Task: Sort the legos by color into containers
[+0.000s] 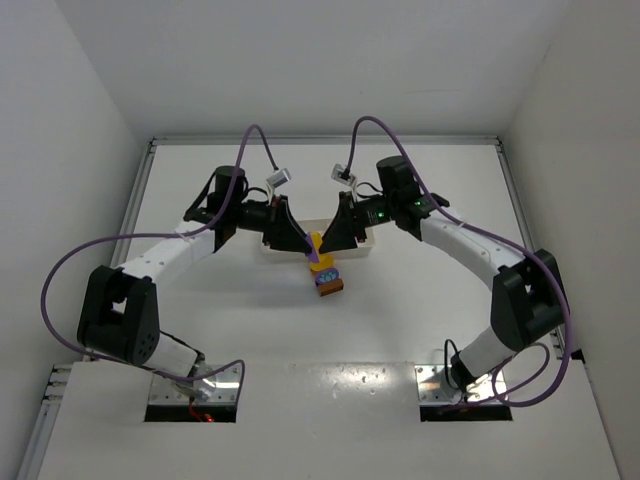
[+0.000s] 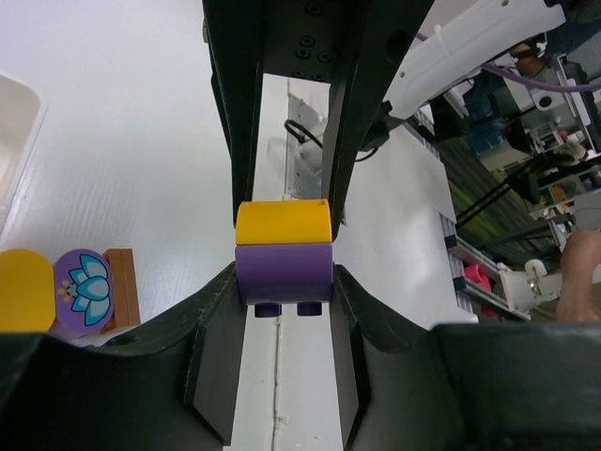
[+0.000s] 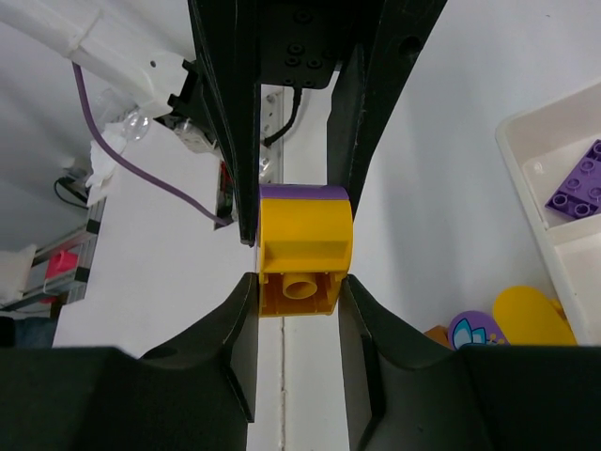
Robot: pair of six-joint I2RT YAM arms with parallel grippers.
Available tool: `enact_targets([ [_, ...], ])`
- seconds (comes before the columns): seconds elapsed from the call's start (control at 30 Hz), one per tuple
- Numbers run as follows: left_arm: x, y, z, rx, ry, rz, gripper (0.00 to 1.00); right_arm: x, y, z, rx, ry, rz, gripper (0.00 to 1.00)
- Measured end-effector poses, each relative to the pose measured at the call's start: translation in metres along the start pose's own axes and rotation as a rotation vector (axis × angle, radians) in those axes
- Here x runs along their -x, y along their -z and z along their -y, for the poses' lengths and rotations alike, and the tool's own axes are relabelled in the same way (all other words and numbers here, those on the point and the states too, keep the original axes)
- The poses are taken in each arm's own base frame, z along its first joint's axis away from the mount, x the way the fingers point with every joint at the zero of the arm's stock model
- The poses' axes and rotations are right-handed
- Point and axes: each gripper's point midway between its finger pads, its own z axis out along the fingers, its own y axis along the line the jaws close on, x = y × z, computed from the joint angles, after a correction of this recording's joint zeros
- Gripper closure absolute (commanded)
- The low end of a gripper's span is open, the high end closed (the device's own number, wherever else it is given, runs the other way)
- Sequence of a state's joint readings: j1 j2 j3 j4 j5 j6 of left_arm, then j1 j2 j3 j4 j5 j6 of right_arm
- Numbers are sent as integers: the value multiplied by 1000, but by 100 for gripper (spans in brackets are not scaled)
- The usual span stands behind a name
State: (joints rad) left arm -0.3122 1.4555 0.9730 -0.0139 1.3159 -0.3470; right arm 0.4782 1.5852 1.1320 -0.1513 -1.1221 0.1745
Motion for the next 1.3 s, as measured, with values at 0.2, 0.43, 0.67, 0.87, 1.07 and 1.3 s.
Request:
enact_targets([
  [0.2, -1, 0, -2, 15, -22, 1, 84, 1, 3, 2, -7, -1, 5, 100],
  [0.43, -2, -2, -3, 58, -74, 6, 84, 1, 13, 4, -12, 14, 32, 100],
  [0.67, -21, 2, -10, 91, -23, -11, 85, 21, 62, 17, -115, 41, 145, 100],
  [0.87, -24, 10, -29, 251, -53, -10, 85, 17, 82, 27, -184, 23, 180, 100],
  [1.07, -9, 50, -89, 716, -100, 32, 85, 10, 102, 56, -357, -5, 200, 100],
  [1.3, -3, 92, -142, 1059, -90, 37, 85, 10, 112, 79, -493, -12, 205, 100],
])
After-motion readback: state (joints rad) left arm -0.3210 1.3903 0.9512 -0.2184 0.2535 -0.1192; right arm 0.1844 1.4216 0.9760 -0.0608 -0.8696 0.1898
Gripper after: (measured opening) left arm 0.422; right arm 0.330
